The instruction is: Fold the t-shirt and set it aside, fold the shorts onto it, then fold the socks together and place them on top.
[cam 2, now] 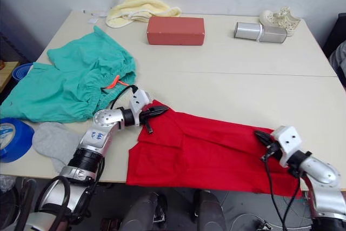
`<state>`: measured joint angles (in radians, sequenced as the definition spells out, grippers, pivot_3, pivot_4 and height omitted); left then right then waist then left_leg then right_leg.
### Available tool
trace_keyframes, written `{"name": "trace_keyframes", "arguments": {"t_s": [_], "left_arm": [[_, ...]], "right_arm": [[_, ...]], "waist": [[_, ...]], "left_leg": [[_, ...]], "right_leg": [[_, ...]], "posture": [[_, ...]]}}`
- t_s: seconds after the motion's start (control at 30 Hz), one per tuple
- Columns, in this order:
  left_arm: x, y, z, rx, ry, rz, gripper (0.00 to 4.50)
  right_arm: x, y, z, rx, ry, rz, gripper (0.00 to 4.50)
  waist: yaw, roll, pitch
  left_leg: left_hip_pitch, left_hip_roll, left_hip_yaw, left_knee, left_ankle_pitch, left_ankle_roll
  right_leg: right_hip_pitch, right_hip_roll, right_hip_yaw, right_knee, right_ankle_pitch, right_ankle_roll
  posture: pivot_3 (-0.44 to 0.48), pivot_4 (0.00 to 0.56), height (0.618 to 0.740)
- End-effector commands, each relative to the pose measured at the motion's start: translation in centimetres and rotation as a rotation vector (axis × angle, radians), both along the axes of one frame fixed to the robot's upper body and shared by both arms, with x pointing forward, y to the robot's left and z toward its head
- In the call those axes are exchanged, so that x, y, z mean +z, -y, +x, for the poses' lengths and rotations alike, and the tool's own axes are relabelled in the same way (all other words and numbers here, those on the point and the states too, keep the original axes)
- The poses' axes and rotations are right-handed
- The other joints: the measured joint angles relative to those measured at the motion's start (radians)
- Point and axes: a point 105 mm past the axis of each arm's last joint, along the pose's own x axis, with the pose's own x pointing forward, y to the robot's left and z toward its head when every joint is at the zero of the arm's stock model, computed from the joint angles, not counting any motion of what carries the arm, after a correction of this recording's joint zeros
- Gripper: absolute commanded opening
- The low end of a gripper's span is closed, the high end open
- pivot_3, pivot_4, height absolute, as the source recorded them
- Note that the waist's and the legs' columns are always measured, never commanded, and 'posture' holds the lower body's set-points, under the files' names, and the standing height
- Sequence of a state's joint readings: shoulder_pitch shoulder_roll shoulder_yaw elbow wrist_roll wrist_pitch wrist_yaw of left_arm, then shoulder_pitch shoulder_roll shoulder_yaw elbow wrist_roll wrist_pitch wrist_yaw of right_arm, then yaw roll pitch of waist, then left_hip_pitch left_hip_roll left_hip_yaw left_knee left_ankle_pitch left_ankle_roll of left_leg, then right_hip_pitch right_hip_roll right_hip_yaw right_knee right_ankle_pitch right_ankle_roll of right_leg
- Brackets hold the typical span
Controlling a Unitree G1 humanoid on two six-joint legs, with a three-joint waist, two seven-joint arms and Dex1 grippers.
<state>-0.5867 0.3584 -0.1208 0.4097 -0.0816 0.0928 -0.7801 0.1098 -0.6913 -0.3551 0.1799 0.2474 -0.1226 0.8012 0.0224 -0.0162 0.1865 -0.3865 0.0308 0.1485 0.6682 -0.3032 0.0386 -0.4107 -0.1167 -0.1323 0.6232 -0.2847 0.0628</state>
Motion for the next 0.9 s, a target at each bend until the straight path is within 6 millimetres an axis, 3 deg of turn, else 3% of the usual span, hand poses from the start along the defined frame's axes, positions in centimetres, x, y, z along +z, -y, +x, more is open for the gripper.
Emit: {"name": "trace_keyframes", "arguments": {"t_s": [0.03, 0.17, 0.27, 0.4, 0.63, 0.73, 0.8, 0.9], "left_arm": [[1.8, -0.4, 0.4, 0.012, 0.036, -0.025, 0.0], [3.6, -1.5, -0.1, -0.015, 0.043, -0.104, 0.0], [5.6, -1.8, -1.6, -0.11, 0.04, -0.186, 0.0], [7.1, -2.0, -6.3, -0.365, -0.004, -0.2, 1.23], [6.0, -4.0, -11.8, -0.557, 0.027, -0.063, 3.52], [5.5, -4.3, -13.2, -0.599, 0.057, -0.078, 4.48], [4.5, -4.6, -13.2, -0.547, 0.016, -0.034, 4.48], [5.0, -4.5, -13.8, -0.568, 0.021, -0.093, 4.48]], "right_arm": [[1.1, 1.9, -0.8, -0.026, 0.02, -0.007, 0.02], [2.8, 2.5, -1.9, -0.002, 0.01, 0.121, 0.02], [4.2, 2.7, -2.7, 0.049, -0.04, 0.16, 0.53], [5.9, 3.1, -3.2, 0.121, -0.147, 0.11, 1.91], [7.8, 2.9, -2.1, 0.239, -0.341, 0.039, 4.38], [7.0, 2.8, -0.9, 0.256, -0.407, -0.032, 4.5], [6.3, 3.1, 0.2, 0.233, -0.447, -0.066, 4.5], [6.0, 3.2, 1.2, 0.223, -0.478, -0.083, 4.5]], "waist": [[-0.001, 0.0, 0.0], [-0.003, 0.0, 0.0], [-0.005, 0.0, 0.0], [-0.015, 0.002, -0.001], [-0.025, 0.002, -0.001], [-0.026, 0.002, -0.001], [-0.022, 0.003, 0.0], [-0.019, 0.007, 0.002]], "left_leg": [[0.0, 0.0, 0.0, 0.0, 0.0, 0.0], [0.0, 0.001, 0.0, 0.0, 0.0, 0.0], [0.0, 0.001, 0.0, -0.001, 0.0, 0.0], [0.001, 0.001, 0.0, -0.001, 0.0, -0.001], [0.001, 0.001, 0.0, -0.001, 0.0, -0.001], [0.001, 0.001, 0.0, -0.002, 0.0, -0.001], [0.001, 0.002, -0.001, -0.002, 0.0, -0.002], [-0.001, 0.0, -0.001, -0.001, 0.0, -0.001]], "right_leg": [[0.0, 0.0, 0.0, 0.0, 0.0, 0.0], [0.0, 0.0, 0.0, 0.0, 0.0, 0.0], [-0.001, 0.0, 0.0, 0.0, 0.0, 0.0], [0.0, 0.0, 0.001, 0.0, 0.0, 0.0], [0.0, 0.0, 0.001, 0.0, -0.001, -0.001], [0.0, 0.0, 0.001, -0.001, -0.001, -0.001], [0.0, 0.0, 0.0, -0.001, -0.001, -0.002], [-0.002, -0.002, 0.0, -0.001, -0.001, -0.001]], "posture": [[0.0, 0.15, 0.74], [0.0, 0.15, 0.74], [0.0, 0.15, 0.74], [0.0, 0.15, 0.74], [0.0, 0.15, 0.74], [0.0, 0.15, 0.74], [0.0, 0.15, 0.74], [0.0, 0.15, 0.74]]}}
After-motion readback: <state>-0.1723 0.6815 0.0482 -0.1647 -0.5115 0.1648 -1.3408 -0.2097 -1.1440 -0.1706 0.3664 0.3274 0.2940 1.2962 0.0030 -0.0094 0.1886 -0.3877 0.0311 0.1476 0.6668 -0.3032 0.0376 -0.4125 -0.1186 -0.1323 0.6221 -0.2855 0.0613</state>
